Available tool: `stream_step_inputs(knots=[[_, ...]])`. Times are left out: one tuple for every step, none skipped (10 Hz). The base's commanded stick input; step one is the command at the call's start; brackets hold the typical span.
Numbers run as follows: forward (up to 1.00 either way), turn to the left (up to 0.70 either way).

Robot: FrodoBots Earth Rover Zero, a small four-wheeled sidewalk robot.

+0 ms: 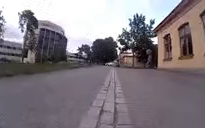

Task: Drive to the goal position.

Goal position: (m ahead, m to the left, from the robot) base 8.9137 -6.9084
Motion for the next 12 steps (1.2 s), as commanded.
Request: stream_step_inputs(knots=[[0.45, 0.00], [0.45, 0.00], [0.45, 0.00], [0.45, 0.00], [0.45, 0.00], [0.45, 0.00], [0.45, 0.00], [0.45, 0.00], [0.45, 0.00], [0.45, 0.00], [0.45, 0.00], [0.45, 0.00]])
